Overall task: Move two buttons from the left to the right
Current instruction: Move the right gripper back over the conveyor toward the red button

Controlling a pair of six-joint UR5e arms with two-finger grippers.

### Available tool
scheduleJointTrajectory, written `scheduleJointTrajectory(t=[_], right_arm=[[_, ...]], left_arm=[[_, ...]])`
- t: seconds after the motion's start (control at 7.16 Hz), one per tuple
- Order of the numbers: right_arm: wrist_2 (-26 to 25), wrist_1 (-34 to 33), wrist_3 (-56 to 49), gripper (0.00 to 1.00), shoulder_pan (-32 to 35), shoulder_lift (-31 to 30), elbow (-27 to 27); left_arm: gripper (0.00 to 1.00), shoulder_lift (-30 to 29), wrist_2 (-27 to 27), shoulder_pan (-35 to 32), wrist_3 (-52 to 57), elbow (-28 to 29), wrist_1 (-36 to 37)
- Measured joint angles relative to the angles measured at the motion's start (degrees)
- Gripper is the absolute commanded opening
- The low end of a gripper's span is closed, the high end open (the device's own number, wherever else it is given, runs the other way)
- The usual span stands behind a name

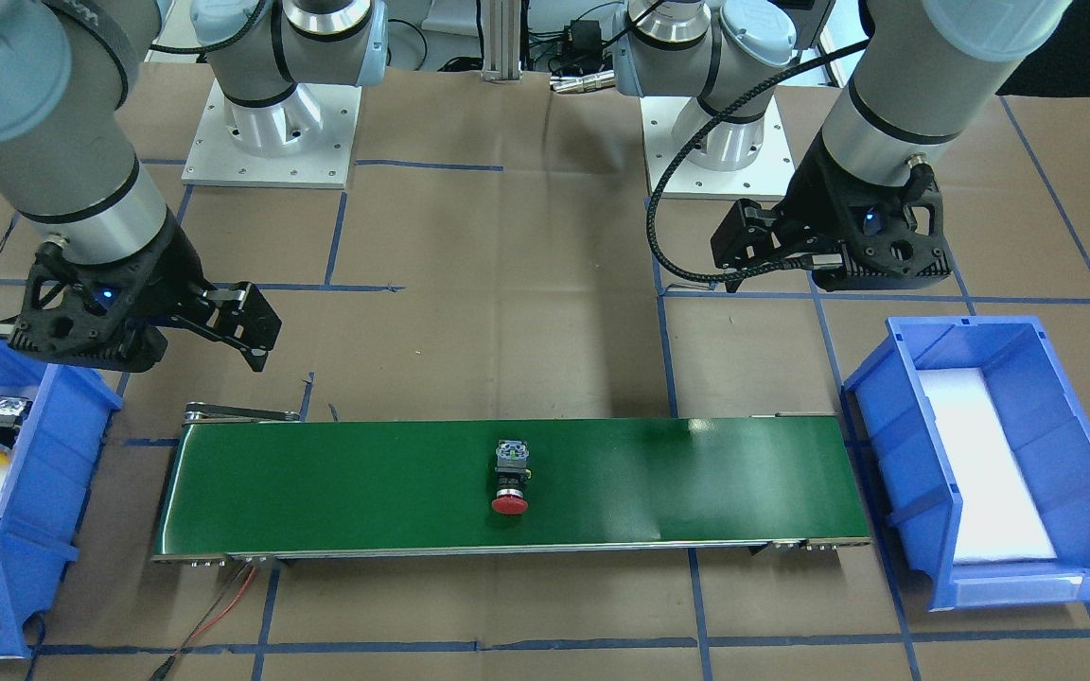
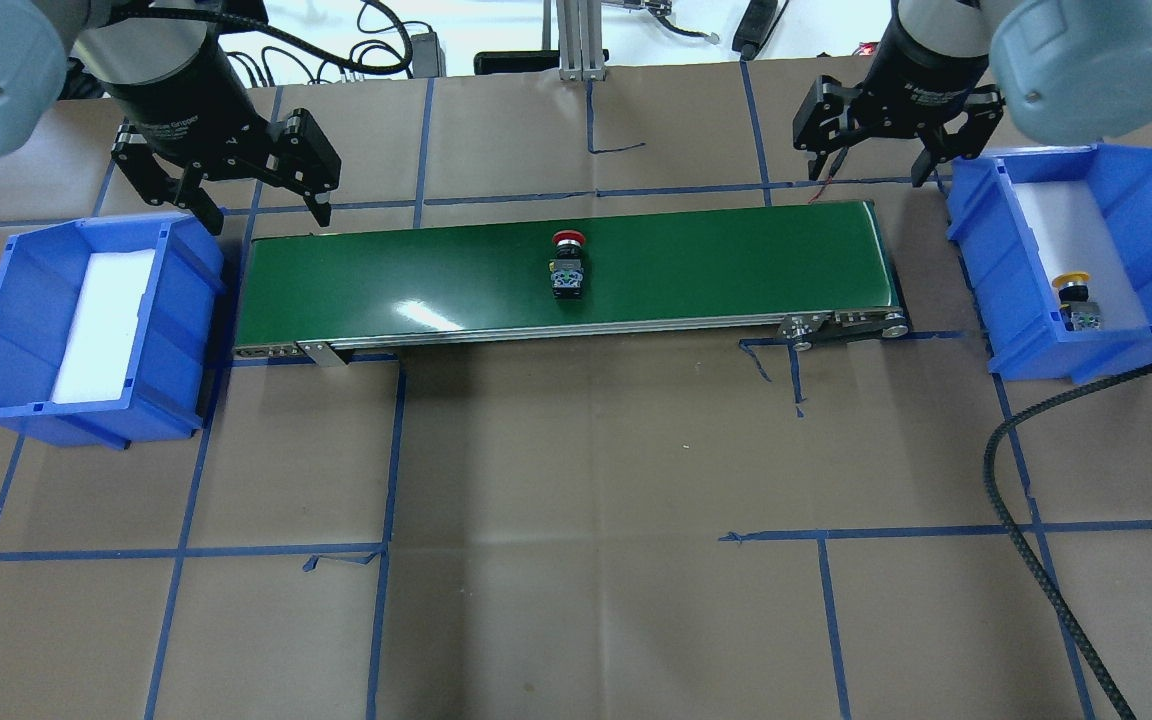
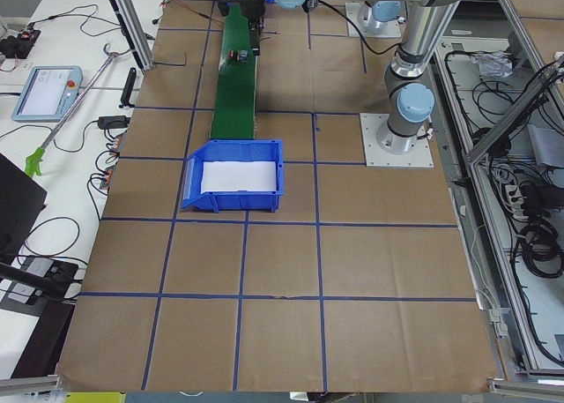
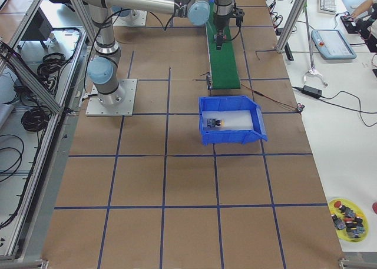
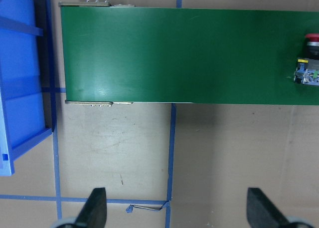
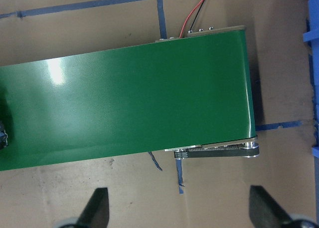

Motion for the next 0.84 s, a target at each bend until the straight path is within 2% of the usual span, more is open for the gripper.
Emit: scheduleJointTrajectory(t=[0.84], right_arm=[[1.1, -2.7, 0.1, 0.99, 0.1, 3.4, 0.5]], left_arm=[[1.0, 0.1, 0.1, 0.0, 0.0, -0.1, 0.0]])
